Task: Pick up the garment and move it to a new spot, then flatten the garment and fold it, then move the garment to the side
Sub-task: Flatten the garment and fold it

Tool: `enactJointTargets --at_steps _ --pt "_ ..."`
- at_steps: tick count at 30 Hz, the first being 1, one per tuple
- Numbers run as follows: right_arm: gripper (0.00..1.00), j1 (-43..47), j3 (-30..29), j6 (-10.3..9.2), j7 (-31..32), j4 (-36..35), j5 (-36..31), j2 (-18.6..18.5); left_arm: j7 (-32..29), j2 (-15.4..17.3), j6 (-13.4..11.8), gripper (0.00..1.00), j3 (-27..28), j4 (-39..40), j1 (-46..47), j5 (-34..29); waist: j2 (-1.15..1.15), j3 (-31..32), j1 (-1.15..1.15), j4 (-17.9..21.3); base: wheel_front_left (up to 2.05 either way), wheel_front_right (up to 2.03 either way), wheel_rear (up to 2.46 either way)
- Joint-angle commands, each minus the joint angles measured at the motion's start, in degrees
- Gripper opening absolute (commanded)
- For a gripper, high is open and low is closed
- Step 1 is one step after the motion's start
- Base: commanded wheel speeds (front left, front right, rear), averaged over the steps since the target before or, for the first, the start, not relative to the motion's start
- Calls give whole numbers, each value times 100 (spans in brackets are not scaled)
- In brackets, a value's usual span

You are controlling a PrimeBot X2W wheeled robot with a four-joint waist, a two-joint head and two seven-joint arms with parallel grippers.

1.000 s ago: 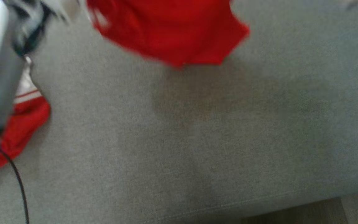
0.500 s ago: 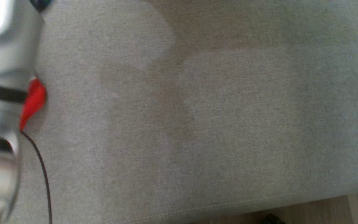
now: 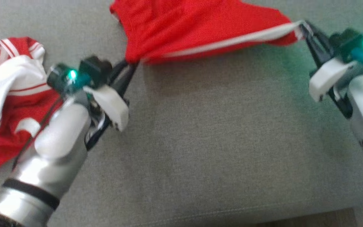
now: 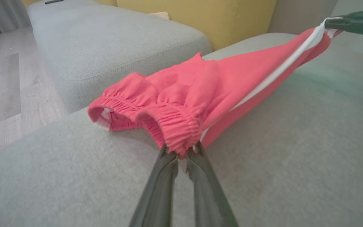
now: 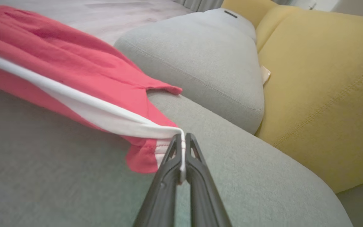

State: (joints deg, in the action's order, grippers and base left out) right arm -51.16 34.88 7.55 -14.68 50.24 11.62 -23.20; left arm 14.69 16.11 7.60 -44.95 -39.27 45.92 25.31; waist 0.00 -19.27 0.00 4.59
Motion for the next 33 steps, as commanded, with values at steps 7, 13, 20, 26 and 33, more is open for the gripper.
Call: enactJointTargets --at_steps 7,13,20,26,33 --pt "0 500 1103 -6 66 -311 862 -804 30 351 -12 0 -48 285 -423 32 0 544 0 -9 0 0 0" --pt "0 830 1693 -6 160 -658 1358 -1314 30 334 -11 0 -81 396 -855 -24 0 908 0 62 0 0 0" --pt "0 1480 1917 -6 263 -1286 1804 -2019 30 242 -17 0 -106 653 -1505 -50 0 1294 0 238 0 0 0" --pt "0 2081 1703 -6 366 -1829 2019 -2507 30 157 -25 0 -222 903 -1949 -29 0 1440 0 273 0 0 0" --pt "0 2459 743 -6 472 -2488 1686 -2816 -17 137 -120 0 -232 1287 -2019 49 0 1343 0 227 0 0 0"
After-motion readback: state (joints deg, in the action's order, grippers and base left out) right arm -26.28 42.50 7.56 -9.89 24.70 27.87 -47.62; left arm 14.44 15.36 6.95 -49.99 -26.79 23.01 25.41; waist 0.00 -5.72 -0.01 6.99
